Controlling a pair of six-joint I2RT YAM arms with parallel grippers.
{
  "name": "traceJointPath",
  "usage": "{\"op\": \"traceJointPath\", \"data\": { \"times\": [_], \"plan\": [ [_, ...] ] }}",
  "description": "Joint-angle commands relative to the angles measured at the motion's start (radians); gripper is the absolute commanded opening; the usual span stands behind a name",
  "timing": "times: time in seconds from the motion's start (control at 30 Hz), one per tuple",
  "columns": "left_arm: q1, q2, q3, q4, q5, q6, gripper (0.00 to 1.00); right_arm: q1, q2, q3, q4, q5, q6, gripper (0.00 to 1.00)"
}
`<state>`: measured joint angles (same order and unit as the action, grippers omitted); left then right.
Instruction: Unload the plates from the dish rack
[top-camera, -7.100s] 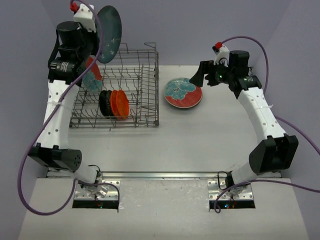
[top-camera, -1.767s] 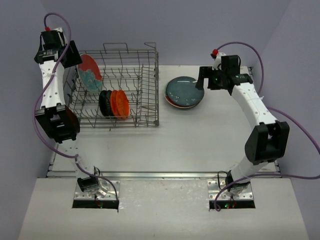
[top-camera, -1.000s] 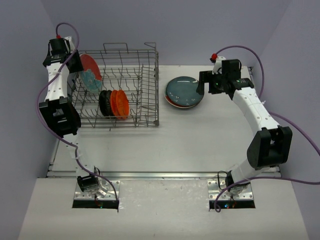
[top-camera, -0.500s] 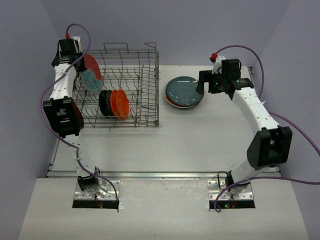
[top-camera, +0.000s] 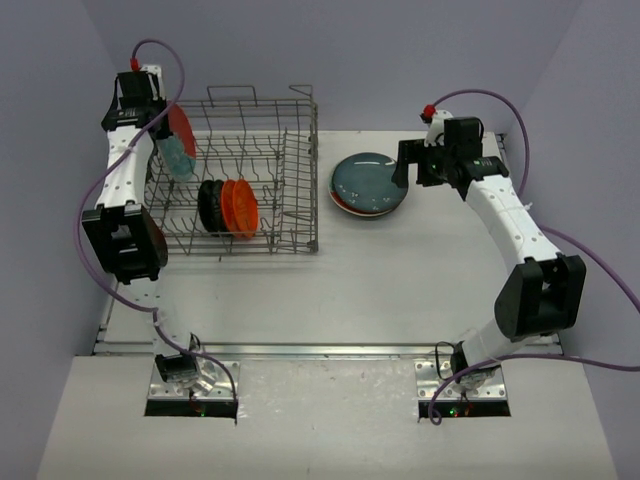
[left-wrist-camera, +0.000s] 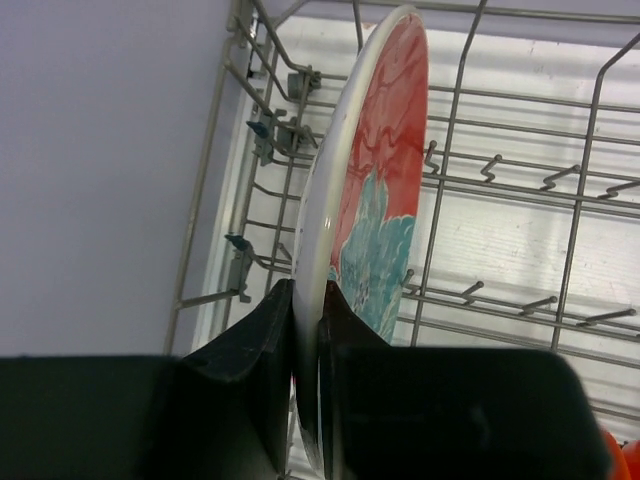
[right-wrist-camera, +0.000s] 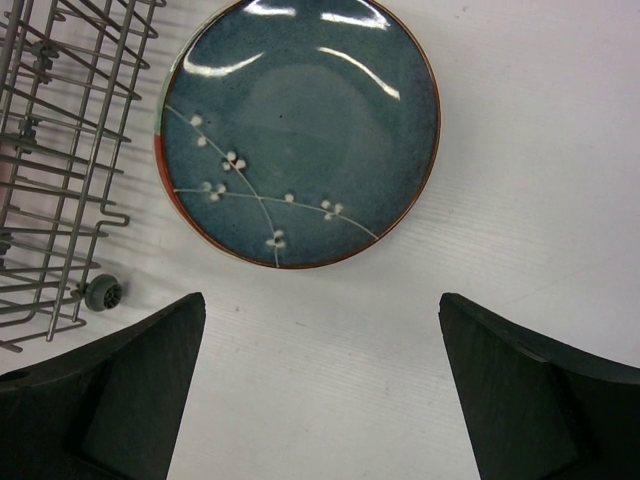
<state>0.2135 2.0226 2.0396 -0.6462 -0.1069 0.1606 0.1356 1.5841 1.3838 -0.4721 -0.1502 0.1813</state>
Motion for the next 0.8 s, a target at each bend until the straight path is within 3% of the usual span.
{"op": "traceJointPath", "data": {
  "times": [0.0,0.23,0.4,0.47,0.6,0.77],
  "plan": [
    [-0.066,-0.225,0.050,0.216,0.020,-0.013,0.00,0.010,-0.047,0.031,0.044,-0.005,0.009,0.99],
    [-0.130,-0.319,0.053,0.307,-0.040,0.048,0.00,0.010,-0.052,0.036,0.049,-0.018,0.012,0.99],
    [-0.132,-0.399,0.074,0.259,0.105,0.009,0.00,0.011,-0.054,0.053,0.046,-0.106,0.025,0.99],
    [-0.132,-0.429,0.070,0.226,0.214,-0.017,0.00,0.012,-0.057,0.056,0.052,-0.157,0.033,0.99],
    [-0.132,-0.517,-0.008,0.185,0.576,-0.114,0.00,0.015,-0.066,0.070,0.076,-0.321,0.068,0.99],
    [-0.132,-0.582,-0.151,0.199,0.946,-0.363,0.00,0.045,-0.082,0.092,0.136,-0.506,0.153,0.99]
  ]
}}
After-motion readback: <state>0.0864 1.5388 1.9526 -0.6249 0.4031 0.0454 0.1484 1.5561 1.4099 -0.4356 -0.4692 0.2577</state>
